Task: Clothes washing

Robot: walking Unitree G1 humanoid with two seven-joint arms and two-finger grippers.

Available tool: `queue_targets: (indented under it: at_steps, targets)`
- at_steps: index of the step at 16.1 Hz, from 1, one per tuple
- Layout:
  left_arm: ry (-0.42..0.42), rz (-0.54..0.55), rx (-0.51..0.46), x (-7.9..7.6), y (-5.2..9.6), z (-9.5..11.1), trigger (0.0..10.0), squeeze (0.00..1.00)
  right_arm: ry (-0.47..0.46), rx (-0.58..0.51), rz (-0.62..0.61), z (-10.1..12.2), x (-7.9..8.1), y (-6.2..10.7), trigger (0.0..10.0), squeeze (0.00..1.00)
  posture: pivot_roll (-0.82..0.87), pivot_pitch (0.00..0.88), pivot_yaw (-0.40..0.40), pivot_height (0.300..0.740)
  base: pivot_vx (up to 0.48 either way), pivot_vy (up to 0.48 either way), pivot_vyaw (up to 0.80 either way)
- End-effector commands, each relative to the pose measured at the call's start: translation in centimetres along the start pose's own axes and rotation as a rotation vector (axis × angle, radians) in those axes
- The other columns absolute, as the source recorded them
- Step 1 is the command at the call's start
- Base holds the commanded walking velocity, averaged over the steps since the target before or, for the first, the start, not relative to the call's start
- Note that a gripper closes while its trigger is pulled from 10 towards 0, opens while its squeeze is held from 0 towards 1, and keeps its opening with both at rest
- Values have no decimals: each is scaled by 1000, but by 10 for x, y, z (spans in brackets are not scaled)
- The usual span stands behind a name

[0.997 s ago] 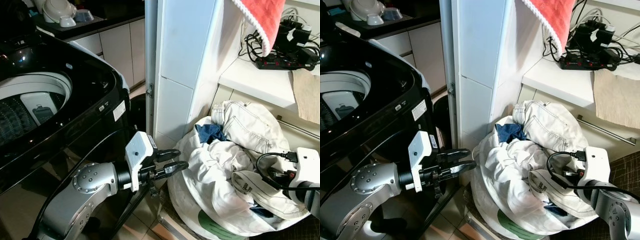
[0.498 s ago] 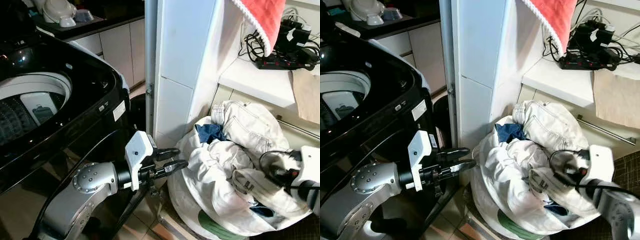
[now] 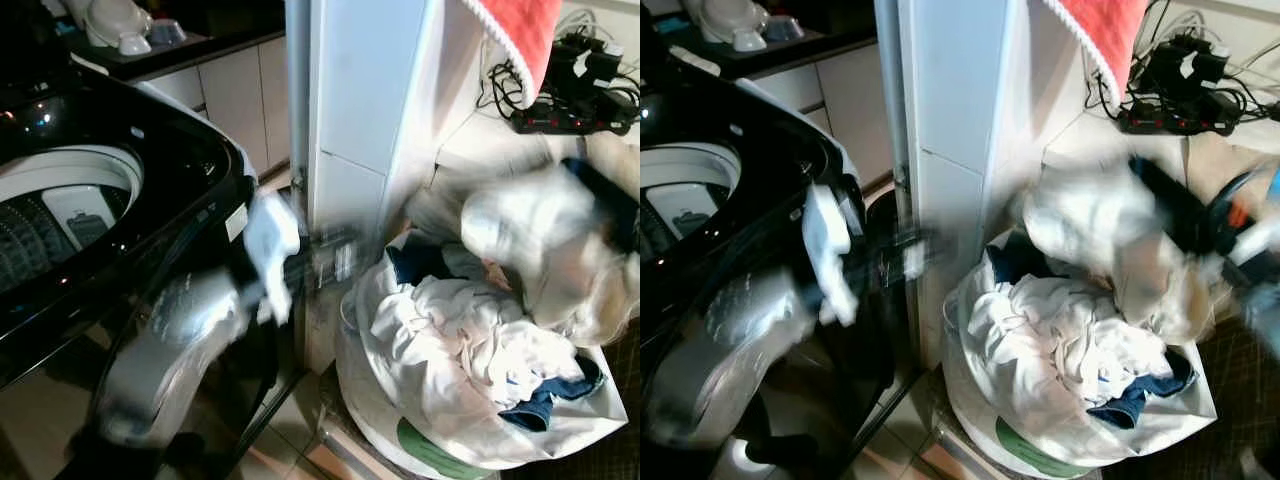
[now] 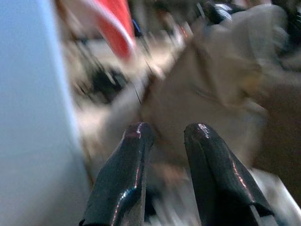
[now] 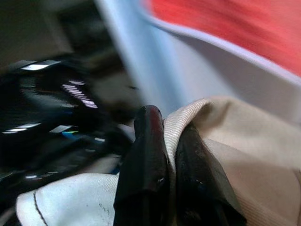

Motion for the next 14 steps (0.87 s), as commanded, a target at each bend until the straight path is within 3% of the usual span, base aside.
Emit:
queue_targets:
  at_steps: [1, 2, 3, 4, 6, 9, 11, 14]
  targets:
    - [-9, 28, -63, 7, -4, 14, 10000, 0, 4, 15, 92, 0, 19, -9, 0, 0, -87, 0, -31, 740, 0, 0, 0]
    - [-31, 26, -116, 8, -13, 27, 10000, 0, -6, 31, 153, -3, 32, -20, 0, 0, -87, 0, -33, 740, 0, 0, 0]
    - [-13, 7, -152, 6, -19, 35, 10000, 1000, -19, 41, 188, -6, 39, -25, 0, 0, -82, 0, -41, 740, 0, 0, 0]
    - [29, -38, -214, -1, -28, 49, 10000, 1000, -40, 74, 242, -16, 51, -34, 0, 0, -80, 0, -44, 740, 0, 0, 0]
    - [110, -72, -286, -7, -34, 60, 10000, 1000, -99, 116, 264, -30, 56, -38, 0, 0, -80, 0, -45, 740, 0, 0, 0]
    - [259, -141, -267, -18, -34, 51, 10000, 1000, -115, 149, 287, -39, 60, -34, 0, 0, -69, 0, -51, 740, 0, 0, 0]
    - [351, -241, -192, -35, -33, 39, 10000, 1000, -122, 159, 272, -44, 59, -33, 0, 0, -69, 0, -46, 740, 0, 0, 0]
    - [351, -335, -36, -54, -28, 16, 10000, 1000, -121, 158, 251, -45, 58, -33, 0, 0, -72, 0, -35, 740, 0, 0, 0]
Point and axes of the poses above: a point about 5 cm out from each wrist's last joint towards the gripper, its own y axis pointing back from the gripper into the wrist, its own z axis along the axis of the wrist's last joint, x = y × z, the point moved 6 cm from there along -y, pointing out of the wrist towards the gripper, and after that the axes turned 4 degrees about y, right-handed, at the moved point
